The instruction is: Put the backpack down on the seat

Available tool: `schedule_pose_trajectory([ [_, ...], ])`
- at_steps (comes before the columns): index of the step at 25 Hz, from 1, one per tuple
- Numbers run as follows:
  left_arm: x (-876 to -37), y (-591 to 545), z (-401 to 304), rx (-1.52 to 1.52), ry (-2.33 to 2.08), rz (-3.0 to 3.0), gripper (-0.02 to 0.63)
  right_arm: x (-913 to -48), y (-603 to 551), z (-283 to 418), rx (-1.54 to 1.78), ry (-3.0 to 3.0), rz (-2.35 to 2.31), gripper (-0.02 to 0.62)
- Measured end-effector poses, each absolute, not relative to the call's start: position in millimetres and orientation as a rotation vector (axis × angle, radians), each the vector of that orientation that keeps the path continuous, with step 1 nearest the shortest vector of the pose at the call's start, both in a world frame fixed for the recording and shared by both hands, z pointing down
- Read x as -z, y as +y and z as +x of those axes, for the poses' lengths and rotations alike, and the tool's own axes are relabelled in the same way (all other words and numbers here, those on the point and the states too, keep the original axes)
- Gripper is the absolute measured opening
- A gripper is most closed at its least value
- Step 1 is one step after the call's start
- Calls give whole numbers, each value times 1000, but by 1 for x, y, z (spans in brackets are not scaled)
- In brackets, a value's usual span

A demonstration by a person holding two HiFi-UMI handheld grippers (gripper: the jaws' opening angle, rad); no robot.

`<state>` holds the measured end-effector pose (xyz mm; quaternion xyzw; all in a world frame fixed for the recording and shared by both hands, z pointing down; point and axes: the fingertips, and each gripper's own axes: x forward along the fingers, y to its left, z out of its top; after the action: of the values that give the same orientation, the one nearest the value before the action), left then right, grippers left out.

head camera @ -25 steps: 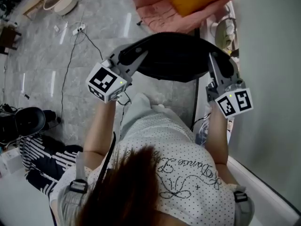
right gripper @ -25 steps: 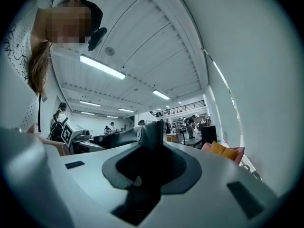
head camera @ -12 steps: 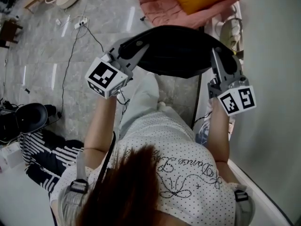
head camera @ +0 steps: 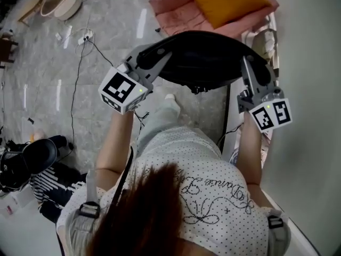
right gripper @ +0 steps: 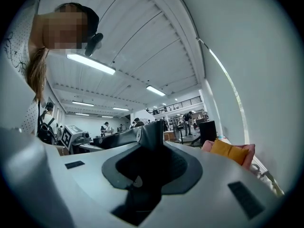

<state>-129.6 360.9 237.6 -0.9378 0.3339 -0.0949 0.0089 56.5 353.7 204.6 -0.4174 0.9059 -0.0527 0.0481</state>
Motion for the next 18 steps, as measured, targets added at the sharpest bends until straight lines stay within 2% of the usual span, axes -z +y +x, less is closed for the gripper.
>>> schedule_pose_trajectory([
  [9, -232, 258, -158, 302, 959, -2937, 11, -203, 261, 29, 175, 2710, -1326, 100],
  [18, -236, 227, -158, 285, 987, -2974, 12, -204, 226, 27, 205, 2747, -1311, 100],
])
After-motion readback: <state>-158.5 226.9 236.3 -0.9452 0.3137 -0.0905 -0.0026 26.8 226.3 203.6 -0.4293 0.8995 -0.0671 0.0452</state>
